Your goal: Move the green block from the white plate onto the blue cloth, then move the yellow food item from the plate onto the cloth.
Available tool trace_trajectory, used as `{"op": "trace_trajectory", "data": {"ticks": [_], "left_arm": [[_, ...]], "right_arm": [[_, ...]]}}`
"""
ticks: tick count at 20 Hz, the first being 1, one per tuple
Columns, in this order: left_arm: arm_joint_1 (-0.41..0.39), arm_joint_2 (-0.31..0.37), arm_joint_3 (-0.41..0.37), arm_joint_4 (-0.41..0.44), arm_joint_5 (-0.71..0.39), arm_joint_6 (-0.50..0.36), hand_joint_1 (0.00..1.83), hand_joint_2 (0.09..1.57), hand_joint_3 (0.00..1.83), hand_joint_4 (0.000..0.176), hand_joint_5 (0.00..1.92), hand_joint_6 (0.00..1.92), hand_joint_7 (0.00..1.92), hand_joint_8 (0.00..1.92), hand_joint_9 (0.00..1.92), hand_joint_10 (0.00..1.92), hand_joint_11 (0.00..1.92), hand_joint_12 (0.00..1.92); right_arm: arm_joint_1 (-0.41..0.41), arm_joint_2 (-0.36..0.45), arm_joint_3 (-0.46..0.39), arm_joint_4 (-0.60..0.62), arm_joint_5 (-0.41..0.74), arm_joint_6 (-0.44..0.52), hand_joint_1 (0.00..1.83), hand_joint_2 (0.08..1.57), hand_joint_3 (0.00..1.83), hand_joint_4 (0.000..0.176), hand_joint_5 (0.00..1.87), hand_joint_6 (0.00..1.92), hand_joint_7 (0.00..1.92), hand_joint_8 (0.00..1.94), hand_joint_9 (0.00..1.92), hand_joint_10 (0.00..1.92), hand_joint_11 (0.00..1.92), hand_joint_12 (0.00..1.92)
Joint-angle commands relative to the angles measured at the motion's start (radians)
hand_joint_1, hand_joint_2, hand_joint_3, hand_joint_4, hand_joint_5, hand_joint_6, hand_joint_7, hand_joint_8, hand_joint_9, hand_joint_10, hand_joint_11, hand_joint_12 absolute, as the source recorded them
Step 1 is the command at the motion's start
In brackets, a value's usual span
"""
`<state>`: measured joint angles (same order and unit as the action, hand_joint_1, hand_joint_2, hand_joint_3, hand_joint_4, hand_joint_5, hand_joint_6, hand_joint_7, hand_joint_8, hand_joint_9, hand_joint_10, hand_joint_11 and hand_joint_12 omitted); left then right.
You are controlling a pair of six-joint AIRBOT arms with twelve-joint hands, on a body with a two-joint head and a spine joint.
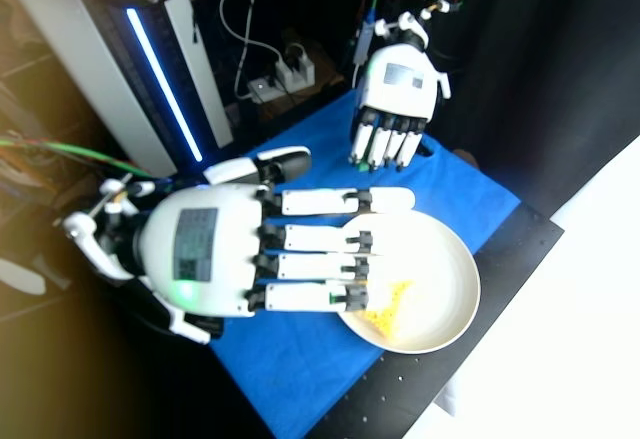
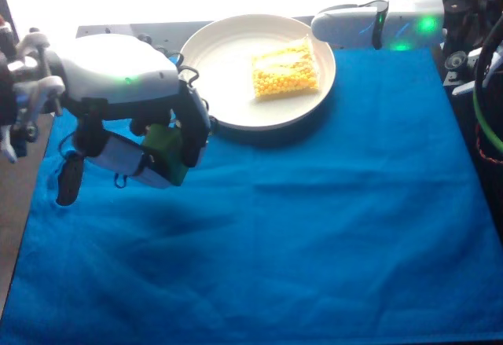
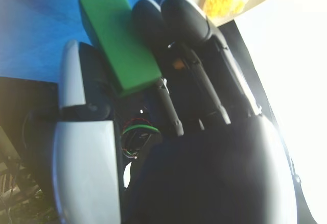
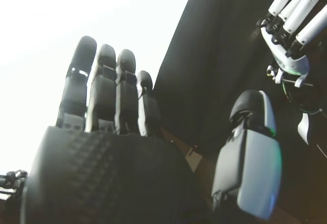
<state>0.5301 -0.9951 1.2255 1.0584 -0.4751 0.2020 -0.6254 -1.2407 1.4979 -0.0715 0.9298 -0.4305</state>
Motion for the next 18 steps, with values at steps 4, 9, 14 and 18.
{"op": "trace_trajectory", "data": {"ticks": [4,9,14,18], "left_arm": [[0.01,-0.026,0.022,-0.038,-0.052,-0.003,1.23,1.08,0.0,0.0,1.09,0.7,1.02,1.02,1.26,0.45,1.04,1.19],[0.034,-0.055,0.053,-0.056,-0.035,-0.003,1.24,1.07,0.0,0.011,1.14,0.63,1.03,0.99,1.19,0.4,0.95,1.17],[0.041,-0.059,0.054,-0.056,-0.034,-0.003,1.25,1.06,0.0,0.0,1.21,0.48,1.0,1.06,1.06,0.65,0.81,1.36],[0.041,-0.058,0.053,-0.053,-0.037,-0.003,0.94,0.91,0.0,0.0,0.95,0.26,0.9,0.34,0.75,0.71,0.55,1.22]], "right_arm": [[0.015,-0.005,0.004,0.026,0.118,0.005,0.42,0.87,0.0,0.079,0.19,0.0,0.36,0.0,0.31,0.01,0.01,0.95],[0.014,-0.006,0.005,0.026,0.118,0.005,0.45,0.89,0.0,0.068,0.2,0.0,0.37,0.0,0.31,0.0,0.0,1.0],[0.014,-0.008,0.005,0.024,0.118,0.005,0.44,0.88,0.0,0.075,0.19,0.0,0.37,0.0,0.32,0.01,0.0,0.99],[0.014,-0.011,0.005,0.023,0.118,0.005,0.41,0.85,0.0,0.071,0.19,0.0,0.35,0.0,0.29,0.0,0.0,0.86]]}}
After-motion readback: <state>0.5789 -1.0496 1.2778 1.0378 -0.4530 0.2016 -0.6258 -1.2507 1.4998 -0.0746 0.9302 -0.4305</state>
